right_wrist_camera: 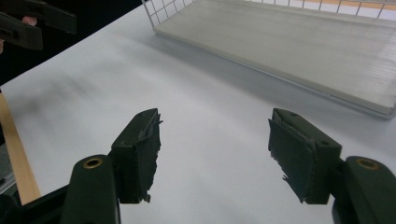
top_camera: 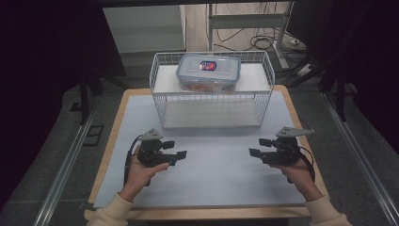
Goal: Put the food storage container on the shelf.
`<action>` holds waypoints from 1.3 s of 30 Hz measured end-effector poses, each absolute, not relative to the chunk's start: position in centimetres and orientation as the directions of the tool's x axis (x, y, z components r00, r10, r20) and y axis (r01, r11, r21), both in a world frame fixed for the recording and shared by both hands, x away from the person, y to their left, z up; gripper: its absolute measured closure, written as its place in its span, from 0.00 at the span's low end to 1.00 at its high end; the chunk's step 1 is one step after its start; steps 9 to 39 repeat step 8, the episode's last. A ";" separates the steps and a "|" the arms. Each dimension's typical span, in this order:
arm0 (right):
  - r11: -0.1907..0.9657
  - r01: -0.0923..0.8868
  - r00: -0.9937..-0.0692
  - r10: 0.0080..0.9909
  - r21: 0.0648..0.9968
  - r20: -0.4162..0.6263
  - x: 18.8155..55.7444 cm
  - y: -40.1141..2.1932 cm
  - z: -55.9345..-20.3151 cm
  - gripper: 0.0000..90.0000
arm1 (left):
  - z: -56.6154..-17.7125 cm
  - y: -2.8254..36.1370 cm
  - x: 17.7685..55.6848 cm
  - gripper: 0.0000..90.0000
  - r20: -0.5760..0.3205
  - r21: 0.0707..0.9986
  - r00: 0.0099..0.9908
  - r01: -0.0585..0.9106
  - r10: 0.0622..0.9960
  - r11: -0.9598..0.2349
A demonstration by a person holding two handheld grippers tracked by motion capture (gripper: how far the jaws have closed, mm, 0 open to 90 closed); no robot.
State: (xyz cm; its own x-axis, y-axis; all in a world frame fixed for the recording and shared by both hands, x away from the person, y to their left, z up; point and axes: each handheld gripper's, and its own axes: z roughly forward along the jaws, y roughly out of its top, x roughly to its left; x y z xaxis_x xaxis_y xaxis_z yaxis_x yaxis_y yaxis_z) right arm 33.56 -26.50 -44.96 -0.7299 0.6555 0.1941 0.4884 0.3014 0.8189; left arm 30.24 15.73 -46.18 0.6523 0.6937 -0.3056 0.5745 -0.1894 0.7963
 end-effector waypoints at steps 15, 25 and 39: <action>0.313 0.468 -0.720 0.677 0.826 0.152 33.4 -27.0 -45.7 0.20 | -47.2 16.1 30.5 0.28 -0.314 0.784 0.625 0.595 0.714 -0.176; 0.313 0.468 -0.720 0.677 0.826 0.152 33.4 -27.0 -45.7 0.20 | -47.2 16.1 30.5 0.28 -0.314 0.784 0.625 0.595 0.714 -0.176; 0.313 0.468 -0.720 0.677 0.826 0.152 33.4 -27.0 -45.7 0.20 | -47.2 16.1 30.5 0.28 -0.314 0.784 0.625 0.595 0.714 -0.176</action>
